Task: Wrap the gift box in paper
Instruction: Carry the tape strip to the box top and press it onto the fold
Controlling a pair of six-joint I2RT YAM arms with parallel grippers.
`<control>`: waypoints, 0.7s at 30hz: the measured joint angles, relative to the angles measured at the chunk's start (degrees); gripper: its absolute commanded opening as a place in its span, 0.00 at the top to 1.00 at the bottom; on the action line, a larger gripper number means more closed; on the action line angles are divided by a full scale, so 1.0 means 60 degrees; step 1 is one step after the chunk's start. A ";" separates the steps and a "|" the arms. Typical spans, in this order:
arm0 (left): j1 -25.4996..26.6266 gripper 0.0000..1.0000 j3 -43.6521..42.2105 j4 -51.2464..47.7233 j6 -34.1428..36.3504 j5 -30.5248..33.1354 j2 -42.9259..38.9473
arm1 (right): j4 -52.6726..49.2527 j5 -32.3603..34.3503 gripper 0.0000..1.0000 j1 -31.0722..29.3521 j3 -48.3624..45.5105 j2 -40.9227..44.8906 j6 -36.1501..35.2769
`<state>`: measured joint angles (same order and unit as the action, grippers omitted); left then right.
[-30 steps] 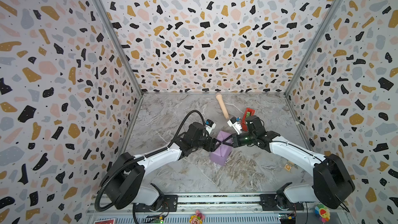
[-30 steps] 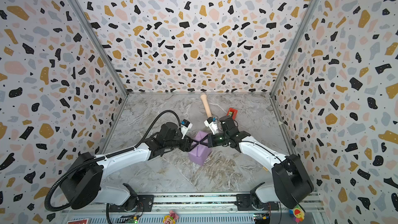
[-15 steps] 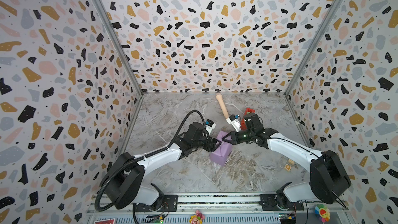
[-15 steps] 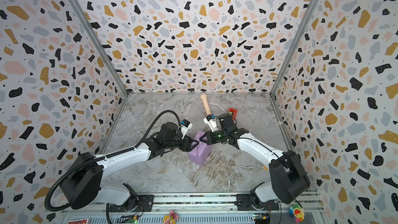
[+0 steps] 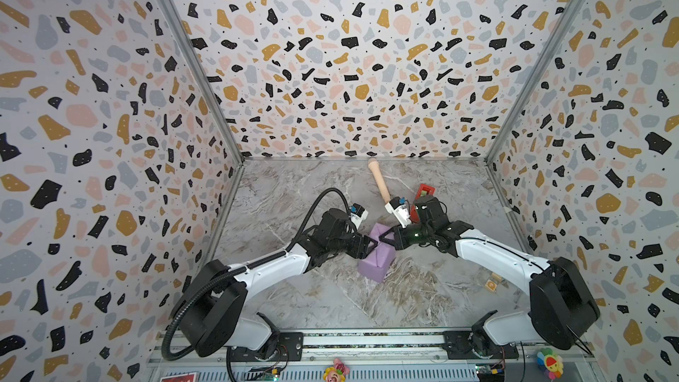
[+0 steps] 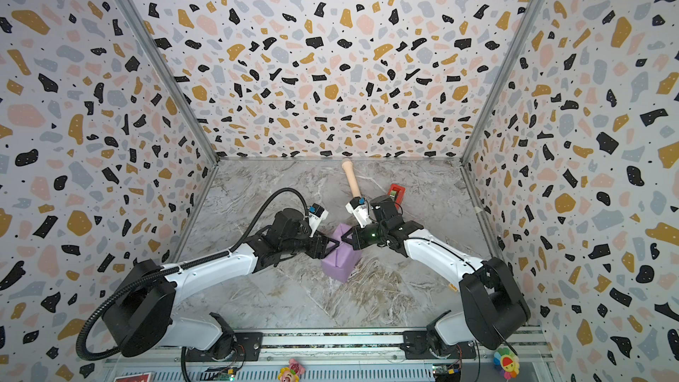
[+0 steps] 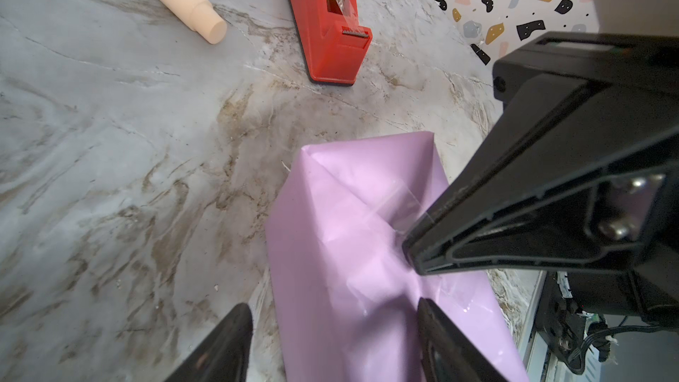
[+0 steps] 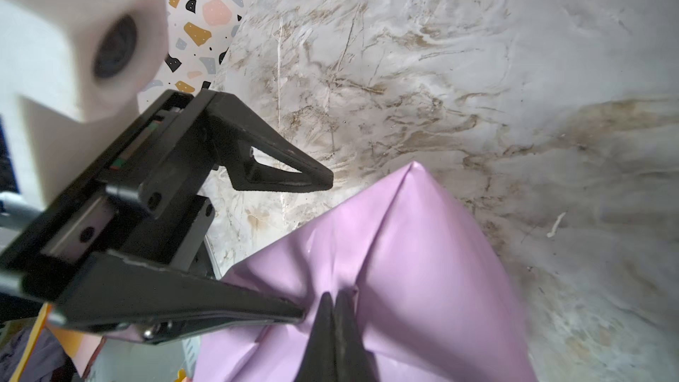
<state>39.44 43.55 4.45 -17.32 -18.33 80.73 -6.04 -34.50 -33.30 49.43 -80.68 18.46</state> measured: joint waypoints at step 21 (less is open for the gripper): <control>0.0018 0.30 0.0000 0.0025 0.0000 -0.0047 0.0015 | 0.1100 0.2280 0.77 -0.0940 -0.1158 0.1195 -0.1315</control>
<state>39.55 43.55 4.60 -17.32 -18.61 80.82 0.56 -20.82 -38.94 42.48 -73.52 10.57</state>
